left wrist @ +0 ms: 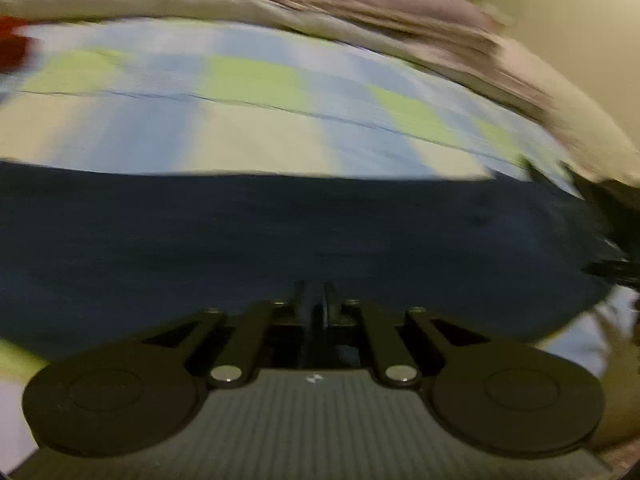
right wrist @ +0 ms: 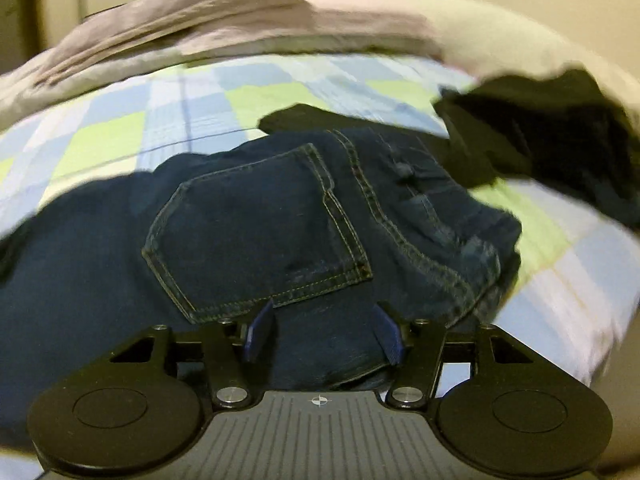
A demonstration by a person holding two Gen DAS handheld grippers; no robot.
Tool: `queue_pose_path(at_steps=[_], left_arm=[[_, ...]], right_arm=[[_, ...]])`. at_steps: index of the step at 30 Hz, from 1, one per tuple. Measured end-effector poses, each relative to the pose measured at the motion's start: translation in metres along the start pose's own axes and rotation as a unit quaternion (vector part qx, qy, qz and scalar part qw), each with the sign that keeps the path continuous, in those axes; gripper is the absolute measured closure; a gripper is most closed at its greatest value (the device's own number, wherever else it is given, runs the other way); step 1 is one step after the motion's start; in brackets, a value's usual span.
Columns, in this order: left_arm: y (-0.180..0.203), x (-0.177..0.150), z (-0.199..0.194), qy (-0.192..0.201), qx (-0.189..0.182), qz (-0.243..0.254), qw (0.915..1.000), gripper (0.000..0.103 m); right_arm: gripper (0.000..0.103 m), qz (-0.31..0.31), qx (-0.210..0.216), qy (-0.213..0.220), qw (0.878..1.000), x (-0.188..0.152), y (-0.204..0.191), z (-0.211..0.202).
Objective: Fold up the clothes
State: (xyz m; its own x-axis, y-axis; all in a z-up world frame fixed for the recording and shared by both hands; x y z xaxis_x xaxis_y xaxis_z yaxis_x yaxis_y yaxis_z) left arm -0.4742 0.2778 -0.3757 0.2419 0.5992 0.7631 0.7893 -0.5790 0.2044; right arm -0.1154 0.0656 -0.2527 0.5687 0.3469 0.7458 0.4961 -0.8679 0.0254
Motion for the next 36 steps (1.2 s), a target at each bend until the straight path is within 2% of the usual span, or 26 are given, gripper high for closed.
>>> queue_pose_path(at_steps=[2, 5, 6, 11, 15, 16, 20, 22, 24, 26, 28, 29, 30, 33, 36], left_arm=[[-0.034, 0.001, -0.019, 0.016, 0.049, -0.017, 0.9985, 0.097], [-0.085, -0.007, -0.041, 0.060, 0.093, -0.079, 0.9907, 0.097], [-0.097, -0.011, -0.043, 0.071, 0.106, -0.084, 0.9882, 0.097], [-0.119, -0.028, -0.037, 0.123, 0.152, -0.027, 0.9803, 0.100], [-0.122, -0.024, -0.039, 0.149, 0.183, -0.008, 0.9718, 0.100], [-0.116, -0.023, -0.043, 0.154, 0.175, -0.011, 0.9724, 0.100], [-0.064, -0.022, -0.071, 0.174, 0.091, -0.026, 0.9802, 0.099], [-0.029, -0.031, -0.066, 0.174, 0.048, -0.004, 0.9836, 0.099], [-0.001, -0.043, -0.053, 0.164, 0.027, 0.005, 0.9860, 0.098], [0.016, -0.055, -0.034, 0.143, 0.038, 0.035, 0.9883, 0.092], [0.025, -0.064, -0.021, 0.126, 0.056, 0.058, 0.9887, 0.094], [0.021, -0.063, -0.022, 0.127, 0.065, 0.049, 0.9886, 0.095], [0.017, -0.062, -0.024, 0.128, 0.073, 0.041, 0.9883, 0.100], [0.008, -0.058, -0.030, 0.132, 0.096, 0.018, 0.9864, 0.101], [0.016, -0.053, -0.039, 0.145, 0.105, 0.014, 0.9837, 0.095]], right_arm=[[0.043, 0.009, -0.004, -0.001, 1.000, 0.006, -0.009, -0.002], [0.043, -0.006, 0.017, 0.027, 0.999, 0.004, -0.029, -0.007], [0.043, -0.013, 0.022, 0.033, 0.999, -0.001, -0.035, -0.007], [0.043, -0.069, 0.031, 0.101, 0.992, -0.024, -0.055, -0.004], [0.043, -0.052, 0.058, 0.126, 0.989, -0.031, -0.042, -0.005], [0.043, -0.049, 0.064, 0.128, 0.989, -0.032, -0.040, -0.011], [0.043, -0.041, 0.108, 0.145, 0.983, -0.031, -0.038, -0.055], [0.043, -0.050, 0.153, 0.152, 0.975, -0.035, -0.048, -0.074], [0.043, -0.073, 0.175, 0.152, 0.970, -0.045, -0.066, -0.079], [0.043, -0.092, 0.195, 0.146, 0.965, -0.057, -0.084, -0.078], [0.043, -0.115, 0.191, 0.129, 0.966, -0.070, -0.101, -0.068], [0.043, -0.127, 0.184, 0.125, 0.967, -0.076, -0.107, -0.064], [0.043, -0.133, 0.179, 0.124, 0.967, -0.078, -0.110, -0.062], [0.043, -0.126, 0.174, 0.122, 0.969, -0.069, -0.111, -0.070], [0.043, -0.107, 0.183, 0.149, 0.966, -0.059, -0.115, -0.086]])
Point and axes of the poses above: each gripper's, at about its wrist camera, not at the fingertips, and z roughly the way its jaws point, y to its right, x to its top, the point moved 1 cm from there along z, roughly the way its jaws point, and after that the axes turned 10 degrees about y, right-handed, at the moved point
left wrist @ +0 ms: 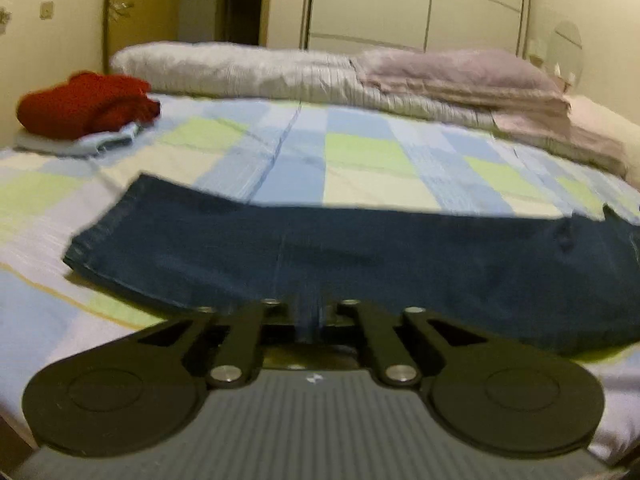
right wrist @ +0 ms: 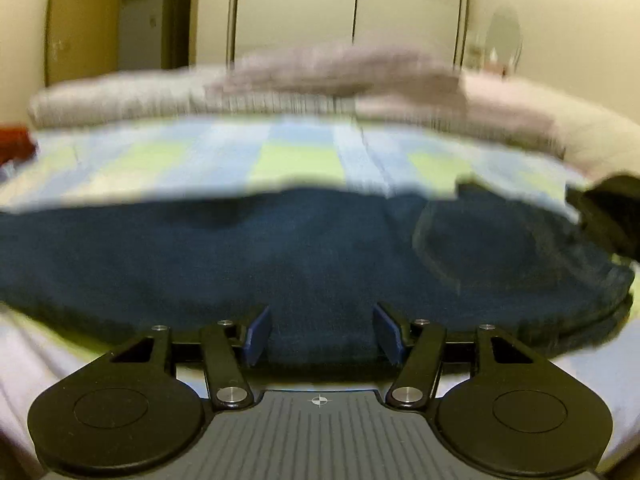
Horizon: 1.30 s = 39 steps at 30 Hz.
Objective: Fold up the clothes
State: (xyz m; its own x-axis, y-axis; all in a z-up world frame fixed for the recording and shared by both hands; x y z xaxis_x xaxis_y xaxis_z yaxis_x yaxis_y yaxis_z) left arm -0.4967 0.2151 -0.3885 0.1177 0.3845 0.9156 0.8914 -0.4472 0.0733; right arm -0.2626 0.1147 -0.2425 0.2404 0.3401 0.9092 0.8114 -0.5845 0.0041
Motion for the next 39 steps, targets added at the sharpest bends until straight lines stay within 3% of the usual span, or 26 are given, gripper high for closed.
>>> queue_pose_path(at_steps=[2, 4, 6, 9, 14, 20, 28, 39], left_arm=[[0.006, -0.005, 0.006, -0.020, 0.004, 0.003, 0.9998, 0.091], [0.011, -0.014, 0.008, -0.032, 0.019, 0.011, 0.9993, 0.088], [0.017, -0.012, 0.003, -0.033, 0.033, 0.016, 0.9988, 0.088], [0.021, -0.001, -0.007, -0.056, 0.052, -0.001, 0.9971, 0.087], [0.032, 0.010, -0.038, -0.070, 0.064, -0.006, 0.9955, 0.074], [0.043, 0.002, -0.064, -0.097, 0.066, 0.013, 0.9930, 0.074], [0.058, 0.006, -0.090, -0.090, 0.081, 0.039, 0.9919, 0.065], [0.066, 0.008, -0.114, -0.077, 0.070, 0.047, 0.9935, 0.064]], right_arm=[[0.043, 0.012, 0.018, 0.004, 1.000, 0.001, -0.013, 0.001], [0.043, 0.013, 0.028, -0.037, 0.999, -0.013, -0.028, 0.018], [0.043, 0.005, 0.015, -0.033, 0.999, -0.021, -0.037, 0.026], [0.043, 0.022, 0.005, -0.059, 0.998, -0.007, -0.040, 0.028], [0.043, 0.046, 0.011, -0.052, 0.998, 0.005, -0.049, 0.000], [0.043, 0.053, 0.019, -0.067, 0.996, -0.006, -0.062, -0.030], [0.043, 0.055, -0.011, -0.077, 0.995, 0.003, -0.060, -0.054], [0.043, 0.072, -0.031, -0.080, 0.994, 0.005, -0.055, -0.077]])
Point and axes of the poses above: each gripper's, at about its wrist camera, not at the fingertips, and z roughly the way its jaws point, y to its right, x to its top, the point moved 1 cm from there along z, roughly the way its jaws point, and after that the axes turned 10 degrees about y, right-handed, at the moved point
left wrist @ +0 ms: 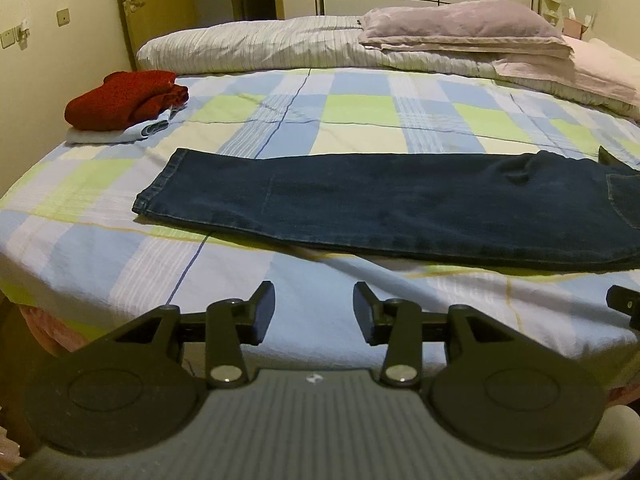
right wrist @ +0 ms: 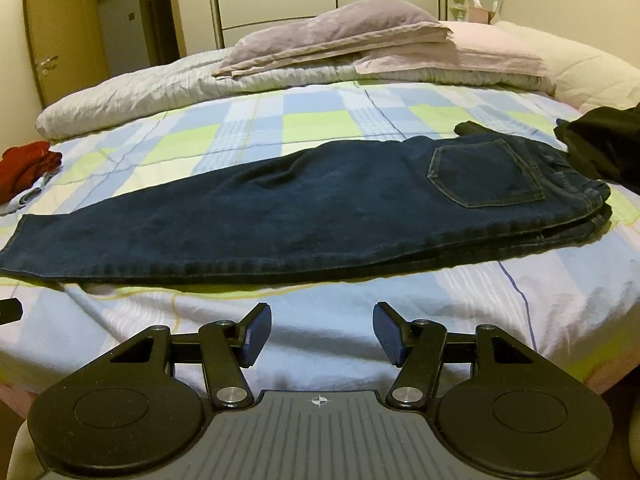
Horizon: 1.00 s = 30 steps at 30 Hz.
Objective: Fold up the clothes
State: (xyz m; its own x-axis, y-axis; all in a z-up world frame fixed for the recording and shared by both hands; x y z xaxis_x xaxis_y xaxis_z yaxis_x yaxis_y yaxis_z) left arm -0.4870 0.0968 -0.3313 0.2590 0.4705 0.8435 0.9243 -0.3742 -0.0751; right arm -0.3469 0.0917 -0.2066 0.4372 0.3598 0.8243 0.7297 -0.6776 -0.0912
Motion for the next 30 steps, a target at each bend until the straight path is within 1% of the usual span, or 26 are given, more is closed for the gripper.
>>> queue_pose_path(at_steps=[13, 20, 30], left_arm=[[0.002, -0.002, -0.029, 0.023, -0.016, 0.002, 0.9996, 0.064], [0.010, -0.001, -0.043, 0.035, -0.031, 0.006, 0.9989, 0.062], [0.023, -0.003, -0.054, 0.043, -0.054, 0.011, 0.9975, 0.062]], right_arm=[[0.043, 0.007, -0.004, 0.025, 1.000, 0.000, 0.003, -0.031], [0.043, 0.012, -0.012, 0.037, 0.999, -0.001, 0.010, -0.047], [0.043, 0.023, -0.027, 0.051, 0.998, -0.002, 0.023, -0.063]])
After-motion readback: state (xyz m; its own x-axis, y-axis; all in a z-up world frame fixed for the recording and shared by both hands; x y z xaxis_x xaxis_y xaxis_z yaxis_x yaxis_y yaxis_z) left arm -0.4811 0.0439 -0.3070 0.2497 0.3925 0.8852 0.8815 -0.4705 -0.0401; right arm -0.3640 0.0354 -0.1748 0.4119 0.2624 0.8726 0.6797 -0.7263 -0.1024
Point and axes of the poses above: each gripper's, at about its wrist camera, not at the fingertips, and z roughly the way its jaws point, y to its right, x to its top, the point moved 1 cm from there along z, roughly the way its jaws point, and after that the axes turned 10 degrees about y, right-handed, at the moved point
